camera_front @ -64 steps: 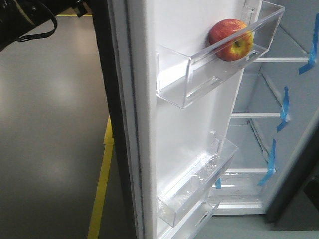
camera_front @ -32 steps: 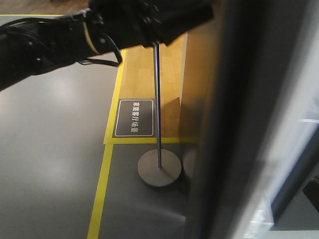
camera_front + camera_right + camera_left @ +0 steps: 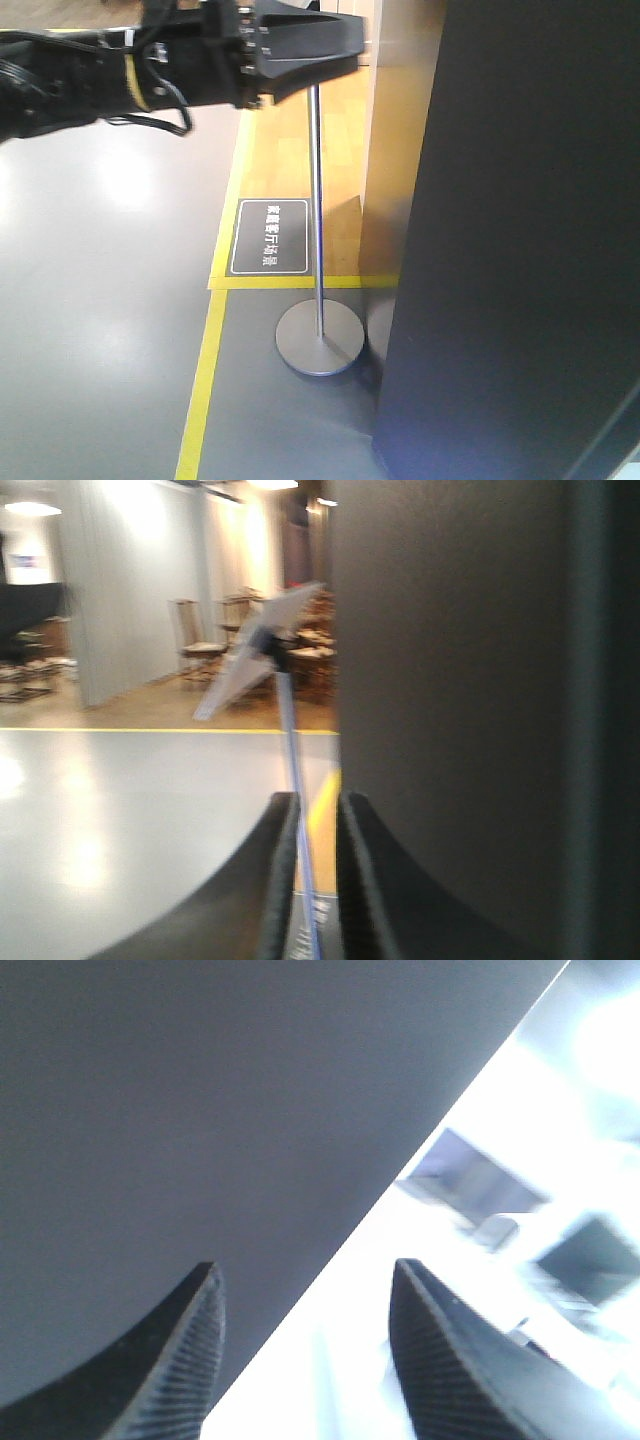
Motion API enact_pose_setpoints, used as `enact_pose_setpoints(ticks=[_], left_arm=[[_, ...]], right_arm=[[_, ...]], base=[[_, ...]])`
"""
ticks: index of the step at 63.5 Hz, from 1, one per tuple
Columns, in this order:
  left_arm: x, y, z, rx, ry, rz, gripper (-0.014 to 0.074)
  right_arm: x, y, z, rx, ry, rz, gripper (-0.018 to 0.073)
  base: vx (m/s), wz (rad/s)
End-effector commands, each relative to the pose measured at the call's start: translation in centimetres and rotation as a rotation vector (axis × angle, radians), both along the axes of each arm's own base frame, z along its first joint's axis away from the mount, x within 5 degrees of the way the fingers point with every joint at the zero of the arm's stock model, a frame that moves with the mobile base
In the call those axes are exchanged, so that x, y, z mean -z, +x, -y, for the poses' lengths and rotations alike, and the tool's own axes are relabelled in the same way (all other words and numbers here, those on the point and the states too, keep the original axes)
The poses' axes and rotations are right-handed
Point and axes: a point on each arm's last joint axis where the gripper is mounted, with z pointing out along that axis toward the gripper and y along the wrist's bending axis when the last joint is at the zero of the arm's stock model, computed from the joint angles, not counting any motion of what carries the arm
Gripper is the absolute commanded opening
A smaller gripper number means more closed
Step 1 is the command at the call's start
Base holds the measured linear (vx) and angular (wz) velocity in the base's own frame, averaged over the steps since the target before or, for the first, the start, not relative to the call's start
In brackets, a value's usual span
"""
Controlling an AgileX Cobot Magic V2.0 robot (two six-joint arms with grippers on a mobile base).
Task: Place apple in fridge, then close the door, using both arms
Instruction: 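Push the refrigerator door closed with the left gripper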
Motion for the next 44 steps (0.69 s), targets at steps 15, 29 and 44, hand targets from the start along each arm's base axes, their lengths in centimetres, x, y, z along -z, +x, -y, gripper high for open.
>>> enact_pose_setpoints(ticks=[15,29,44], left_arm=[[-3.3,0.8,-5.3,-0.144,-0.081,0.062,0.0373],[-3.3,1.7,-8.0,-0.218,-0.078,0.065,0.0373],[-3.3,2.0,-9.1,-0.248,-0.077,0.067,0.0373]], right_arm=[[-5.1,8.5,2.1,0.217,-0.087,-0.048,0.0497],[-6.8,15.5,4.4,0.462,-0.108,-0.041,0.0524],[-6.6,21.7,5.0,0.510,-0.082,-0.090,0.0506]], base=[[0.00,0.00],[0.00,0.00],[0.00,0.00]])
